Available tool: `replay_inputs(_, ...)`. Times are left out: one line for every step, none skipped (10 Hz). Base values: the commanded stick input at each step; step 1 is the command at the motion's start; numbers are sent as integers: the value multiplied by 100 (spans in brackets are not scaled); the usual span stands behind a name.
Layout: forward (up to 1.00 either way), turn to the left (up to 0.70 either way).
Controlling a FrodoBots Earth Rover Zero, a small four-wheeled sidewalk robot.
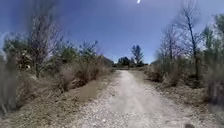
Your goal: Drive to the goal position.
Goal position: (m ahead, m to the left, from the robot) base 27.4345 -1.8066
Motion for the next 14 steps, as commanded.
replay_inputs(50,0)
replay_inputs(50,0)
replay_inputs(50,0)
replay_inputs(50,0)
replay_inputs(50,0)
replay_inputs(50,0)
replay_inputs(50,0)
replay_inputs(50,0)
replay_inputs(50,0)
replay_inputs(50,0)
replay_inputs(50,0)
replay_inputs(50,0)
replay_inputs(50,0)
replay_inputs(50,0)
